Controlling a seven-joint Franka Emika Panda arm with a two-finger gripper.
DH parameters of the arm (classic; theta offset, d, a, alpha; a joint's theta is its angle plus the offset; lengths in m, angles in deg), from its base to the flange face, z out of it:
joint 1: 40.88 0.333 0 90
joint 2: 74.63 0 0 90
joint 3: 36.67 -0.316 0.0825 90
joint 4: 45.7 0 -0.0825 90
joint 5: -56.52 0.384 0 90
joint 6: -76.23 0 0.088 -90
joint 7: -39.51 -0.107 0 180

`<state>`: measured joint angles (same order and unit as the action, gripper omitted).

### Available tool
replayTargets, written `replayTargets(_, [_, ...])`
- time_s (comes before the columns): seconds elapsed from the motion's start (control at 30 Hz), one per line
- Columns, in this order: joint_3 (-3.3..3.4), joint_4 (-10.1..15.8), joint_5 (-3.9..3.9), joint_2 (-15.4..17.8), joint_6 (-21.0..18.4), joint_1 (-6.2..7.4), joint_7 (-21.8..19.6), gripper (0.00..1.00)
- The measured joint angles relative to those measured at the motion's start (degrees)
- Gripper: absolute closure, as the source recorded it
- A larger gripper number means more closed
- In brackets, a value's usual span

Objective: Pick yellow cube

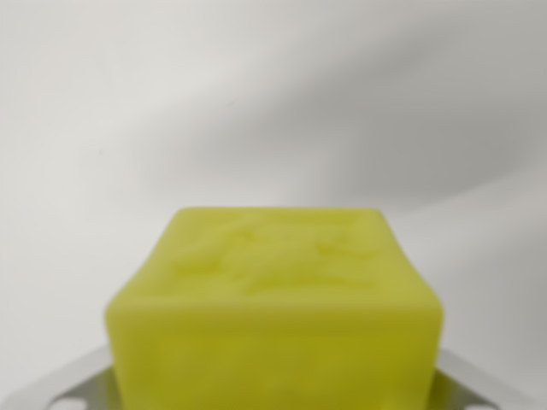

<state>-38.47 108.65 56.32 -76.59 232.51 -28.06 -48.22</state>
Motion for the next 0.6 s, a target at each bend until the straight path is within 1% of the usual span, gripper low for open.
replayTargets(0.6, [0.0, -0.14, 0.37, 5.21, -5.38, 0.07, 0.25, 1.0])
